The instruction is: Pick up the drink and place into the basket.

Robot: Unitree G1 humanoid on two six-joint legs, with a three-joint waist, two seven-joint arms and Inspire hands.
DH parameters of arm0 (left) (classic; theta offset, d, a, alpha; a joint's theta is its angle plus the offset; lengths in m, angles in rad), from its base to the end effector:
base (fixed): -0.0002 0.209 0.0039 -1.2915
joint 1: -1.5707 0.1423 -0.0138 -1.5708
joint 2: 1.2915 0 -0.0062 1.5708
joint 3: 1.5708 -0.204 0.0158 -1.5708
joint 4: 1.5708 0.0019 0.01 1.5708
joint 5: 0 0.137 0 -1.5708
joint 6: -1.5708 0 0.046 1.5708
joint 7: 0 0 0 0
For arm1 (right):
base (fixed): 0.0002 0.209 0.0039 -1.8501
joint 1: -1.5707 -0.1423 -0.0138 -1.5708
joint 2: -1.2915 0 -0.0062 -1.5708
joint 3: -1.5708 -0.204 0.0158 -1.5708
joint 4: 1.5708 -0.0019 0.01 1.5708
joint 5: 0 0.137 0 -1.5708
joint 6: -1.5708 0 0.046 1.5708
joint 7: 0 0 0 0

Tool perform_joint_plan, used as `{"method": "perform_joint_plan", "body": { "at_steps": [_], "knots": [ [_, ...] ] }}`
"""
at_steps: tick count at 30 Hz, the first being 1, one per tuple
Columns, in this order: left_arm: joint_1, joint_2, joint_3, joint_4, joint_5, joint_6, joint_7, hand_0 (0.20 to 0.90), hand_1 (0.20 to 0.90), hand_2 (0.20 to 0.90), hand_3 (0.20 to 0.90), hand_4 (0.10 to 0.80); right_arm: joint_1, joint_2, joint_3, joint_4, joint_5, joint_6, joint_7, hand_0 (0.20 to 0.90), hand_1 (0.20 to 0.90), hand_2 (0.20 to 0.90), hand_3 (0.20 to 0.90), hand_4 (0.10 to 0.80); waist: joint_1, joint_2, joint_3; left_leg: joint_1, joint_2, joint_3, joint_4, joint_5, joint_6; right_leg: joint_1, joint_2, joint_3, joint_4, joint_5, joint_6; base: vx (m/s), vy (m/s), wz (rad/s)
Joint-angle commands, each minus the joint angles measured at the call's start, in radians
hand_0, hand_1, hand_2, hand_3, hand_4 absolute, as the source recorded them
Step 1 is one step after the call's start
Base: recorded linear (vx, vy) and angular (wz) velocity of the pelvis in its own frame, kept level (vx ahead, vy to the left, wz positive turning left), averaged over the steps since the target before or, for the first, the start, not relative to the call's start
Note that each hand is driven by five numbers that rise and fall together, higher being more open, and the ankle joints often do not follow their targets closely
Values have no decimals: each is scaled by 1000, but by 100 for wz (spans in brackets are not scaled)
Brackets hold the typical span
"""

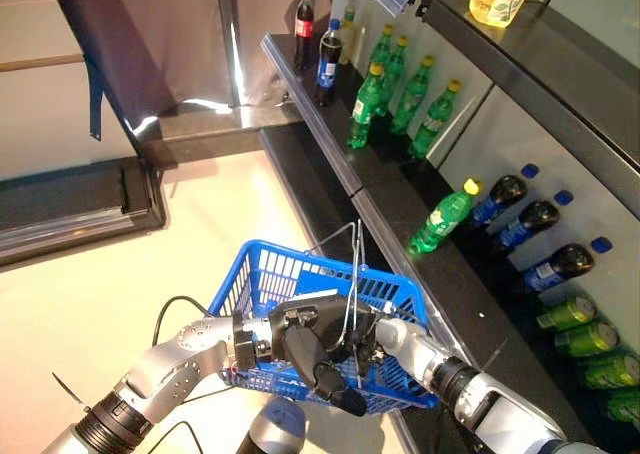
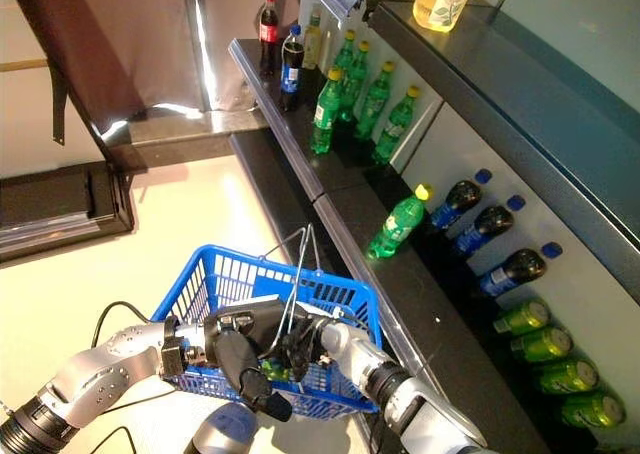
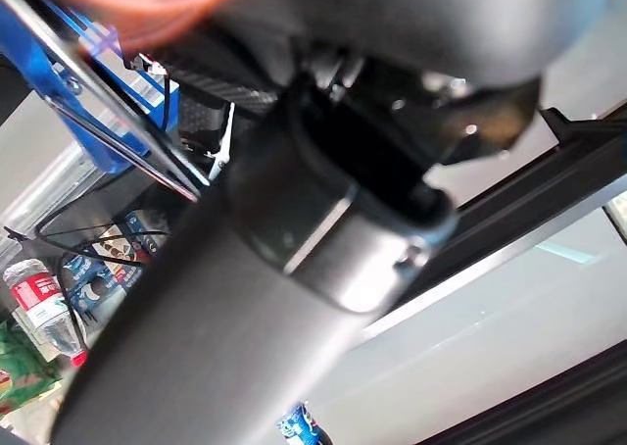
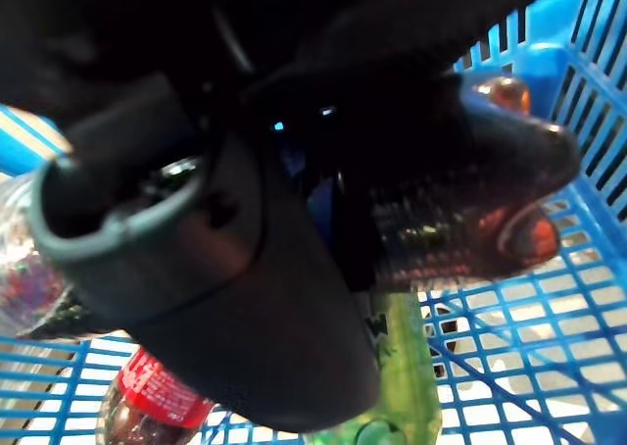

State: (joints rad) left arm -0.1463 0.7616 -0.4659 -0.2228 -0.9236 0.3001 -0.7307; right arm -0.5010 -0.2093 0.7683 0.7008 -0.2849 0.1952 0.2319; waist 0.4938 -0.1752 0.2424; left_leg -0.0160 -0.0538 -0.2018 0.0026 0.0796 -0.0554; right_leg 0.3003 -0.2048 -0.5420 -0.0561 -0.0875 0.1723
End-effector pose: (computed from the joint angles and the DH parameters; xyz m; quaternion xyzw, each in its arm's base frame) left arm 0.2050 0.1933 0.0675 -0.1056 0.1490 -0.5894 0.7869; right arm 0.2612 -0.0966 -0.0227 -0.4430 0.2121 0.3770 0.7852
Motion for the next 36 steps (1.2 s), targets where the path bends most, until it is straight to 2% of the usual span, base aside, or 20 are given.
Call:
{"method": "perform_joint_plan", "body": {
  "at_steps": [1,9,19,25,36],
  "knots": [
    [-200,-312,55,-401,-272,-278,-184,300,300,300,200,100,-30,-2,74,42,-12,-9,-31,900,900,900,900,800,11,74,-253,56,7,-40,-90,13,22,-77,44,-4,93,72,-64,0,0,0],
    [-168,-321,88,-378,-273,-246,-111,300,300,300,200,100,-14,-26,38,3,-2,7,-62,900,900,900,900,800,-2,74,-254,57,9,-25,-90,13,23,-79,43,6,93,74,-61,0,0,0],
    [-36,-351,178,-303,-240,-161,-37,300,300,300,200,100,43,-99,-38,-119,-16,16,-79,900,900,900,900,800,-31,81,-245,71,14,17,-90,8,33,-85,33,31,96,82,-50,-7,5,-6],
    [54,-357,271,-242,-208,-176,-25,300,300,300,200,100,110,-159,-98,-225,-24,-11,-98,900,900,900,900,800,-58,86,-236,85,16,54,-90,1,41,-92,23,51,100,97,-37,-25,19,-14],
    [95,-366,328,-179,-167,-209,-3,300,300,300,200,100,172,-213,-176,-358,-27,-42,-106,900,900,900,900,800,-104,94,-224,104,20,93,-90,-7,51,-106,12,81,106,128,-20,-4,16,-8]
  ]
}}
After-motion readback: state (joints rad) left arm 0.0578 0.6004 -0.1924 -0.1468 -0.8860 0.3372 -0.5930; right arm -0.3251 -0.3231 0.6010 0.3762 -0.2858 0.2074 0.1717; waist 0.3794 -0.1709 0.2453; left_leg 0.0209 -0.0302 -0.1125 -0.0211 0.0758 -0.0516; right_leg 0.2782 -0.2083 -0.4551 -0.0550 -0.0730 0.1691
